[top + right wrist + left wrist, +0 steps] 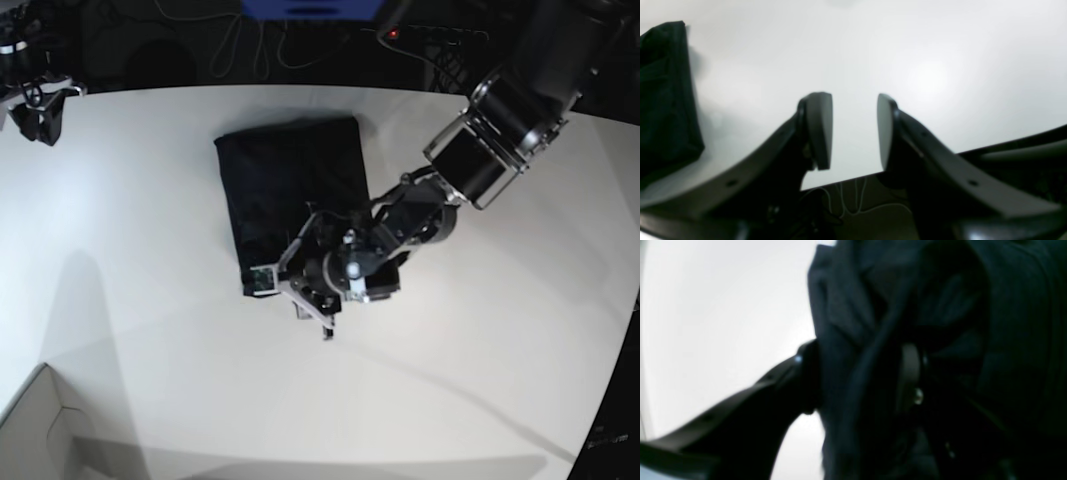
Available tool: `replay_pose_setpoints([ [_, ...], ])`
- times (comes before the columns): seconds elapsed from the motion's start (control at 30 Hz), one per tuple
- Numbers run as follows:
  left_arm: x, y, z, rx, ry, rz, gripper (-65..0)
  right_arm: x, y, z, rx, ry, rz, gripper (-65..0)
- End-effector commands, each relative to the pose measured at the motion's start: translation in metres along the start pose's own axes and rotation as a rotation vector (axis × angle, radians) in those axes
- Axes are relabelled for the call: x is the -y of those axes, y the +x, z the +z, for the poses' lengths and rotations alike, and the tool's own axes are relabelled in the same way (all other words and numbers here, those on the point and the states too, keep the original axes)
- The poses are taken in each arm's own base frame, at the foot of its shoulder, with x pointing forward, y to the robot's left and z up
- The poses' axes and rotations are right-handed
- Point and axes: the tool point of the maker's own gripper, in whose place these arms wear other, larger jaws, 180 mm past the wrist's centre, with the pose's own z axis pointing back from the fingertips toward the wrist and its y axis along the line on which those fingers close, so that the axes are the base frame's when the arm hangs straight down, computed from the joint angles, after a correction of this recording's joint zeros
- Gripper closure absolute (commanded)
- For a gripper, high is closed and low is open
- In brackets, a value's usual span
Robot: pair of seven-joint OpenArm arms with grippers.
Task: Layout the t-shirt on the table in an organized manner, then fold the t-shirt properly
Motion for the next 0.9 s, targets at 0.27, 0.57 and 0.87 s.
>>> replay_pose_setpoints([
  [0.27, -0.048, 0.032, 0.025, 0.115, 0.12, 0.038, -32.6, 0.0, 0.012, 0.003, 0.04, 0.007, 0.018, -22.7],
  [0.57, -0.112, 0.005, 0.094, 0.246, 0.379, 0.325, -32.6, 0.0, 0.013, 0.001, 0.044, 0.007, 0.017, -22.7],
  [0.87, -0.078, -0.172, 0.181, -0.001, 0.65, 0.792, -13.0, -0.017, 0.029, -0.015, 0.086, 0.066, 0.029, -14.7],
])
